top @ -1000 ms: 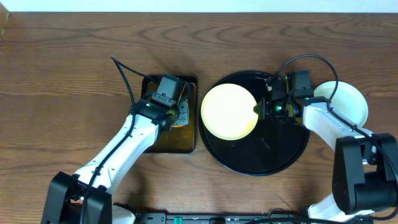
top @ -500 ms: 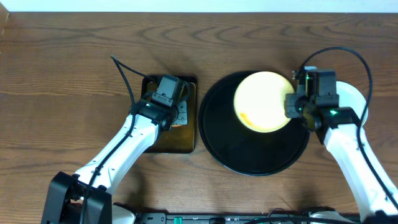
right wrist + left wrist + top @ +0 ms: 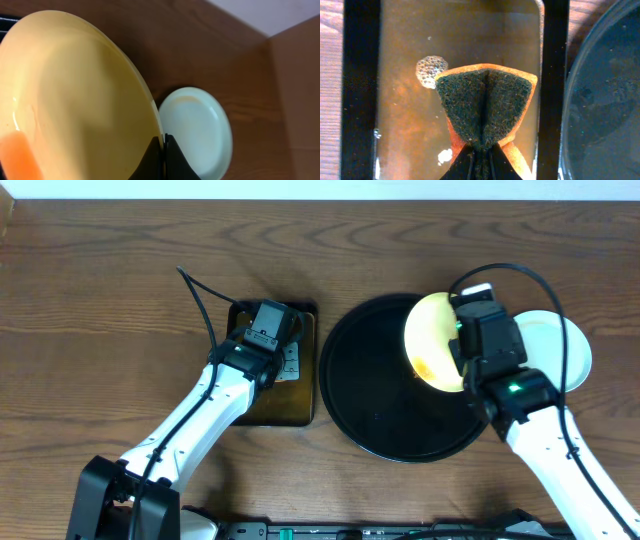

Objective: Clean dirty plates on tray and stack at the side
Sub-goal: 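Lift the yellow plate with the right gripper and stack it right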

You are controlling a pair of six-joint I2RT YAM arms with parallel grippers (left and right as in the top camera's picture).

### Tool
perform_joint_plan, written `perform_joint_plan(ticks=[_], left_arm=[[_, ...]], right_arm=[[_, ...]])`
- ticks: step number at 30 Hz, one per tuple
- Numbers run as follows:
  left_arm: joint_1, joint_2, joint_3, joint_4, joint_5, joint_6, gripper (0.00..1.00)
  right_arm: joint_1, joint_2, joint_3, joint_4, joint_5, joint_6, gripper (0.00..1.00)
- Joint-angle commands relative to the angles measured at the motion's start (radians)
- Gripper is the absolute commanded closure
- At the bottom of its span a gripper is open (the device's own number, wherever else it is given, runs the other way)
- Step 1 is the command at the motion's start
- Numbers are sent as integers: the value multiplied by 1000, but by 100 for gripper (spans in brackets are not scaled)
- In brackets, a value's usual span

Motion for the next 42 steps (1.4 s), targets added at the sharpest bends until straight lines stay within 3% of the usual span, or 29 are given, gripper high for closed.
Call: perform_joint_plan(ticks=[1,13,24,29,33,42], left_arm=[[4,2,-9,0,-53,29,92],[4,2,-9,0,-56,29,92],[4,2,-9,0,-56,29,92],[4,2,-9,0,-56,29,92],[4,2,-9,-6,-56,29,92],[4,2,-9,-8,-56,29,92]], right_arm=[[74,-13,16,6,185,-48,99],[277,-13,16,128,448,-229,99],[295,-13,16,190,477,-290,99],[258,-7,16,172,453,-130,99],[170,-5,16,105,305,42,99],[-195,-5,16,61,69,332,99]])
